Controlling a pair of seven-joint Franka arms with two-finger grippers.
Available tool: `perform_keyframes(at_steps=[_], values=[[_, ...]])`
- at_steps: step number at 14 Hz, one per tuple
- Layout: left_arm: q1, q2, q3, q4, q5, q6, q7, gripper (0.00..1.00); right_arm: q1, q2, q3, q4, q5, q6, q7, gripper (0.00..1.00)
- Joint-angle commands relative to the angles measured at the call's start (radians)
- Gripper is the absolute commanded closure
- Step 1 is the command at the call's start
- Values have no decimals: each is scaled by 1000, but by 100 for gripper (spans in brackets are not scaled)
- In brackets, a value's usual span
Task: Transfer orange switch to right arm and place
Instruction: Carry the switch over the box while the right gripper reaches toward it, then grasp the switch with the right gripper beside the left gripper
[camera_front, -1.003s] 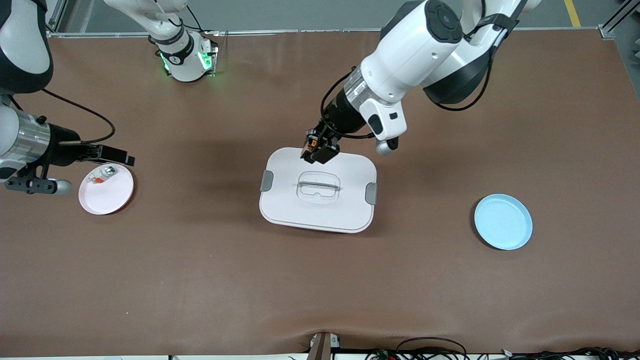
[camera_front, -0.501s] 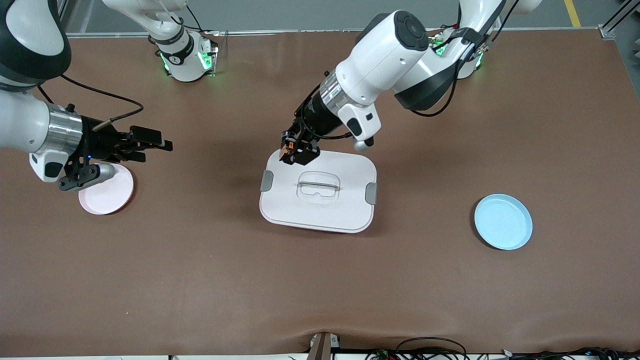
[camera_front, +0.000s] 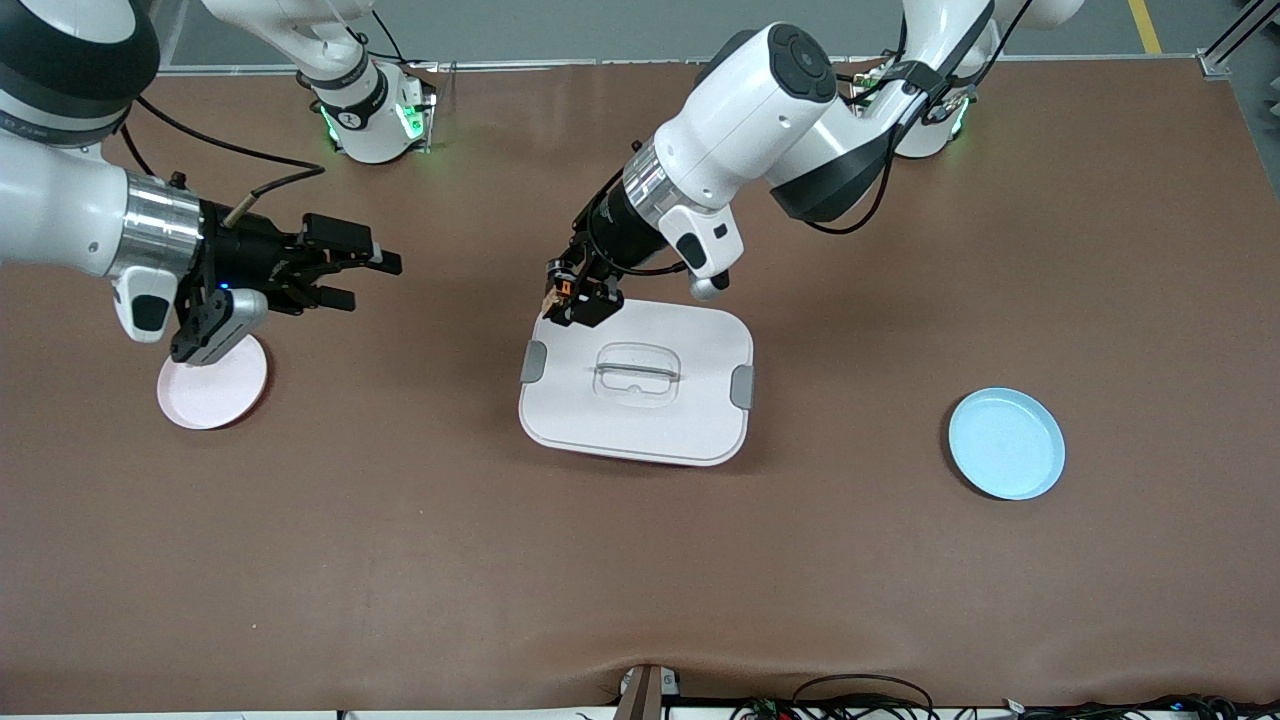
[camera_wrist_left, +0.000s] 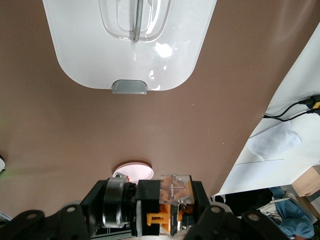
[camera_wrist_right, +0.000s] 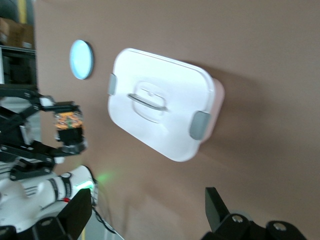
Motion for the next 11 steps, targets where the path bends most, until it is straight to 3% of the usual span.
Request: perform_keyframes(at_steps=[1, 7, 11], values=[[-10, 9, 4, 22, -12, 11, -11, 78, 47, -18, -6, -49, 51, 76, 7, 0], [-8, 9, 4, 22, -5, 12, -4, 78, 154, -18, -6, -99, 110, 194, 64, 0], [-8, 7, 4, 22, -5, 12, 1, 78, 261, -10, -6, -109, 124, 372, 164, 0]])
